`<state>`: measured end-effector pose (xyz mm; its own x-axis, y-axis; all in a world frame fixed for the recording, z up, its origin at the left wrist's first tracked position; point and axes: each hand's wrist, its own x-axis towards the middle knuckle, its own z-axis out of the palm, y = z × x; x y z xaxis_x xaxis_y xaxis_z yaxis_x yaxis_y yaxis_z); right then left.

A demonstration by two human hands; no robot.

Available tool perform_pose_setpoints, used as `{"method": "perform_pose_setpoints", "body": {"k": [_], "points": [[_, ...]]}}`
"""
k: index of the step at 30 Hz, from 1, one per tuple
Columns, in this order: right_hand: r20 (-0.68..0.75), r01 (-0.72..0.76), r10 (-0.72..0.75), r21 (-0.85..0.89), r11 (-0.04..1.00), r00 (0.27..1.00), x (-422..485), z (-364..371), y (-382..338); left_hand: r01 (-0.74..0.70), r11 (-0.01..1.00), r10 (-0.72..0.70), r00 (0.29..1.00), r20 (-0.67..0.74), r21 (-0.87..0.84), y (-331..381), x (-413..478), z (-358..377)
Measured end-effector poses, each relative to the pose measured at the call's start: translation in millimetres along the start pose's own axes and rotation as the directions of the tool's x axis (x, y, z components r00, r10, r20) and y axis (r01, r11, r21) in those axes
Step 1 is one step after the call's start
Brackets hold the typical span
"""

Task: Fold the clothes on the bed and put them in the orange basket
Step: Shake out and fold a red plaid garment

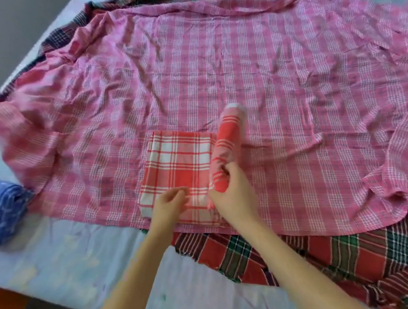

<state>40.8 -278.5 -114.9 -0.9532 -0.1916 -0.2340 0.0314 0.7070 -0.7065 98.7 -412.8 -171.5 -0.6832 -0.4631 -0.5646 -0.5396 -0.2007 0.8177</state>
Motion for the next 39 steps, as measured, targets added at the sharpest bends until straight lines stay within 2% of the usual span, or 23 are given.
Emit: {"method": "perform_pose_setpoints", "body": {"k": [2,3,4,6,7,9,11,12,14,17,19,21,24,25,27,28,29,30,32,34,35,36,39], "points": [[0.019,0.112,-0.111,-0.122,0.986,0.994,1,44,-37,0.119,0.959,-0.128,0.992,-0.017,-0.257,8,14,-36],[0.093,0.171,-0.157,-0.176,0.969,0.983,1,65,-44,0.17,0.934,-0.186,0.982,-0.021,-0.313,9,20,-45],[0.224,0.209,-0.159,-0.223,0.952,0.962,1,90,-48,0.207,0.927,-0.23,0.973,-0.035,-0.314,7,28,-55],[0.48,0.265,-0.104,-0.281,0.922,0.871,-1,129,-44,0.245,0.951,-0.26,0.964,-0.062,-0.189,-1,42,-69],[0.507,0.274,-0.116,-0.25,0.928,0.854,-3,140,-39,0.237,0.967,-0.243,0.968,-0.06,-0.089,-5,46,-75],[0.323,0.237,-0.186,-0.126,0.963,0.928,-11,136,-26,0.169,0.977,-0.174,0.984,0.025,0.132,-8,47,-78],[-0.031,0.17,-0.177,-0.166,0.972,0.984,-14,124,-12,0.043,0.938,-0.078,0.993,0.088,0.343,-6,45,-77],[-0.168,0.109,-0.148,-0.219,0.97,0.975,-13,115,-6,-0.009,0.928,-0.02,0.997,0.075,0.373,-5,43,-75],[-0.262,-0.045,-0.032,-0.284,0.958,0.965,-8,104,8,-0.022,0.951,0.025,1.0,-0.006,0.31,-7,40,-73],[-0.131,-0.262,0.241,-0.18,0.948,0.962,1,107,16,0.078,0.971,-0.052,0.992,-0.118,0.227,-21,41,-82],[-0.068,-0.298,0.293,-0.083,0.951,0.954,6,112,13,0.132,0.962,-0.097,0.983,-0.154,0.238,-28,43,-87],[-0.1,-0.352,0.353,0.028,0.935,0.93,12,115,6,0.173,0.95,-0.126,0.974,-0.19,0.261,-30,43,-89],[-0.048,-0.498,0.515,0.188,0.846,0.856,24,117,5,0.322,0.926,-0.269,0.928,-0.258,0.195,-35,42,-89],[-0.006,-0.562,0.579,0.233,0.794,0.815,27,118,4,0.414,0.907,-0.39,0.893,-0.226,0.071,-36,38,-89],[0.053,-0.645,0.673,0.349,0.68,0.738,30,118,4,0.63,0.744,-0.642,0.766,0.021,-0.222,-35,26,-88],[0.085,-0.66,0.697,0.419,0.623,0.712,27,118,0,0.701,0.65,-0.693,0.705,0.148,-0.293,-31,18,-90],[0.127,-0.662,0.706,0.493,0.565,0.697,20,120,-8,0.73,0.598,-0.698,0.678,0.232,-0.331,-28,13,-92],[0.191,-0.668,0.701,0.545,0.506,0.687,9,124,-16,0.723,0.576,-0.671,0.685,0.284,-0.382,-24,10,-96],[0.389,-0.751,0.679,0.54,0.38,0.623,-19,137,-26,0.618,0.56,-0.584,0.767,0.267,-0.551,-23,9,-107],[0.582,-0.823,0.597,0.494,0.278,0.552,-42,144,-35,0.44,0.643,-0.541,0.84,0.034,-0.627,-28,12,-127],[0.621,-0.826,0.559,0.504,0.251,0.549,-46,143,-35,0.383,0.727,-0.511,0.856,-0.077,-0.57,-30,14,-138],[0.617,-0.802,0.534,0.55,0.232,0.578,-43,139,-34,0.341,0.801,-0.465,0.872,-0.153,-0.492,-32,15,-148],[0.535,-0.701,0.531,0.694,0.167,0.657,-17,124,-30,0.241,0.907,-0.329,0.916,-0.227,-0.345,-28,20,-169]]}}
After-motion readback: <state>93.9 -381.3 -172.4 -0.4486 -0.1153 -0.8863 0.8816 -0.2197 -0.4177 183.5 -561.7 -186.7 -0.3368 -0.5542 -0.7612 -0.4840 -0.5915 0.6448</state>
